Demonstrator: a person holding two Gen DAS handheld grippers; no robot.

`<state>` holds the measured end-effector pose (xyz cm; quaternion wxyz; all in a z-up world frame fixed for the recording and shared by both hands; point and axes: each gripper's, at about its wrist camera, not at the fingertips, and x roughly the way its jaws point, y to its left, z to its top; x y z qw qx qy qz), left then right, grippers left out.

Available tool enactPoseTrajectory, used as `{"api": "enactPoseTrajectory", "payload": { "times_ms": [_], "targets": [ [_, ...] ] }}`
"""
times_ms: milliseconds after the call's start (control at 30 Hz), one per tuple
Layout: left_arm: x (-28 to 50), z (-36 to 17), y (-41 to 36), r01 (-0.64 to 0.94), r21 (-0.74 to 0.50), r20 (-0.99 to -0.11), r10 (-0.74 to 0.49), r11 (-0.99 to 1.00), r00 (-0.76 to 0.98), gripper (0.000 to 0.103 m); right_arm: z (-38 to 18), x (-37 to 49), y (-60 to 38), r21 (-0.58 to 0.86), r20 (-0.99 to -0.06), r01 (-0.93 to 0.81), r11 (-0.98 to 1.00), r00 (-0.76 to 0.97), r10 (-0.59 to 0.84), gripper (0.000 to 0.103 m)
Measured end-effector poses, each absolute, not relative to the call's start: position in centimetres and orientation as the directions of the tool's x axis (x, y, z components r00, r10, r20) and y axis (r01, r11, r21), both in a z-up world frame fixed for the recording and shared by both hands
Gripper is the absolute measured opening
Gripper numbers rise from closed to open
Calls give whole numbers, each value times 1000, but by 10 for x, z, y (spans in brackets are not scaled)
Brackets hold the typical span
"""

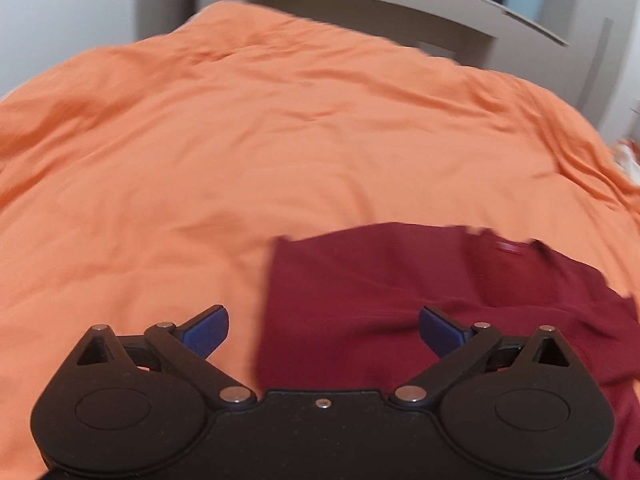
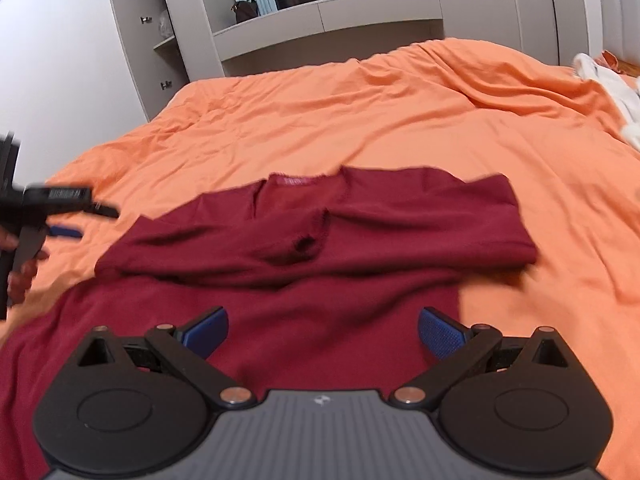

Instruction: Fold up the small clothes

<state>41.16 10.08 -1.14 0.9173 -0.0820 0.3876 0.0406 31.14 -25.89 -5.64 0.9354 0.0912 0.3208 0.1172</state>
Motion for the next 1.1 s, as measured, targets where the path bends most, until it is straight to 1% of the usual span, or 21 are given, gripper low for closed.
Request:
{"api": "enactPoseTrajectory", "payload": {
  "times_ms": [100,167,200,267,300,367,400,433,467,500,533,567,600,633,700,800,900,1000,1033,1067,1100],
  "targets": [
    [412,-19,124,-208,-159,-724,29,965,689,97,-53,338,-242,243,-559,-157,957,784,270,99],
    [411,-23,136,-235,-196,-731,18,952,683,86,-54,356,-233,233,-561,-156,960,784,264,86],
    [411,-25,141,-245,-216,-734,8,945,679,84,-55,366,-229,240,-562,-156,958,783,268,84],
    [410,-30,147,-243,-246,-738,-19,938,675,75,-61,382,-223,263,-575,-155,952,768,284,75],
    [410,-33,149,-237,-257,-740,-34,937,671,74,-64,390,-221,275,-583,-152,950,759,290,73],
    [412,-40,153,-229,-287,-750,-70,930,657,67,-71,401,-218,294,-590,-144,945,750,298,61],
    [413,-44,155,-228,-308,-757,-93,923,647,63,-74,405,-216,298,-595,-144,944,745,302,59],
    [413,-49,157,-229,-332,-762,-117,915,637,55,-78,408,-214,298,-603,-141,944,739,300,52],
    [414,-51,159,-228,-358,-764,-144,905,629,46,-81,412,-212,298,-612,-136,945,733,298,41],
    [413,-54,161,-223,-380,-762,-166,898,626,41,-85,413,-211,301,-617,-136,944,727,301,35],
    [413,-55,162,-214,-396,-757,-186,893,626,30,-88,414,-210,302,-621,-137,944,723,303,25],
    [412,-55,161,-205,-406,-752,-198,891,628,19,-90,415,-208,299,-624,-139,944,720,303,17],
    [412,-55,159,-204,-398,-752,-190,895,631,15,-91,413,-208,295,-623,-140,945,722,301,15],
    [410,-52,157,-201,-380,-749,-174,903,639,9,-91,411,-208,291,-618,-142,946,726,300,14],
    [405,-43,149,-183,-340,-731,-137,922,669,6,-88,408,-207,284,-607,-141,948,739,292,12],
    [400,-28,135,-163,-260,-707,-72,952,703,6,-86,403,-204,240,-612,-140,961,746,262,11],
    [405,-34,124,-154,-174,-736,-24,973,677,6,-92,403,-200,203,-643,-143,969,727,242,11],
    [407,-41,122,-145,-165,-757,-31,976,652,8,-89,400,-202,206,-643,-151,967,724,250,14],
    [405,-39,123,-143,-174,-754,-39,974,656,12,-86,398,-203,207,-642,-153,966,724,252,20],
    [402,-35,124,-138,-193,-746,-54,971,663,22,-82,394,-206,208,-639,-155,966,726,254,23],
    [399,-31,125,-131,-212,-737,-70,969,672,29,-77,390,-209,208,-635,-157,965,729,255,33]
  ]
}}
